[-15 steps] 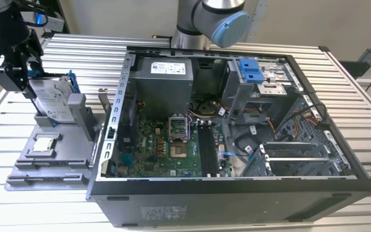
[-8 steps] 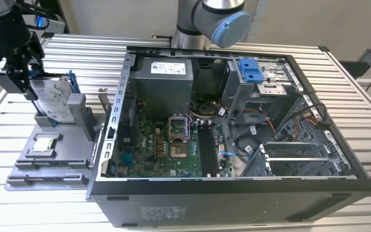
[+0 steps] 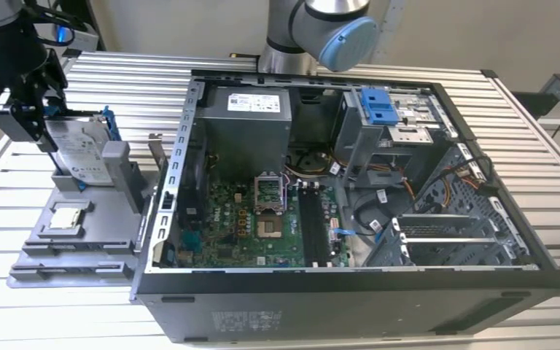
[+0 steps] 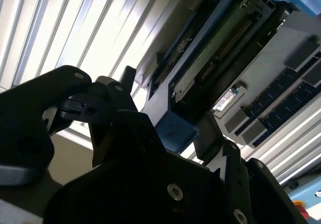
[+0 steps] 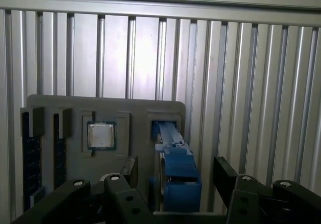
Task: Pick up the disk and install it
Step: 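Pick up the disk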
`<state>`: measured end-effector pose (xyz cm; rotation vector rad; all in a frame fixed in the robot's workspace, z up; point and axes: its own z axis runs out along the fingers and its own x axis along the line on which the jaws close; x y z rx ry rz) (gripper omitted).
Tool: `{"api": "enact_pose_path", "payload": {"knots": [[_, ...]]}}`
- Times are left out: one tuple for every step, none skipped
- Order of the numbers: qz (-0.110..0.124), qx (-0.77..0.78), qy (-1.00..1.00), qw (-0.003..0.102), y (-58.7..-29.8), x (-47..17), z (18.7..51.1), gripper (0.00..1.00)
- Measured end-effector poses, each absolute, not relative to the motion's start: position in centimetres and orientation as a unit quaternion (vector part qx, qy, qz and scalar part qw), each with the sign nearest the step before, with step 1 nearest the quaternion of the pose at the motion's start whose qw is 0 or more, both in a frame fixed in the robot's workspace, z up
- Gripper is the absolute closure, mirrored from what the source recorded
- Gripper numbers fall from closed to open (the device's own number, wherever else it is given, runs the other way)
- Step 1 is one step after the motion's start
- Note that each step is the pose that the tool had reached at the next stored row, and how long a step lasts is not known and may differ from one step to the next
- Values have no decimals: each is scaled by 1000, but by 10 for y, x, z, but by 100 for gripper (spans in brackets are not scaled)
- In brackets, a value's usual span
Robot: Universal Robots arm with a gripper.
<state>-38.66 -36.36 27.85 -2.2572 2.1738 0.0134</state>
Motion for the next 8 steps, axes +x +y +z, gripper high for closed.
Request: {"api": "enact_pose_path", "payload": {"knots": [[4,-720,694,4,-364,-387,278,0],[4,-720,694,4,-364,-387,278,0],[4,-720,694,4,-364,-387,278,0],[4,-720,694,4,-364,-387,278,0],[4,-720,694,4,-364,-387,278,0],[4,-720,694,4,-364,-387,278,0],[4,-720,694,4,-364,-387,278,0],[4,-720,694,4,-364,-387,278,100]]}}
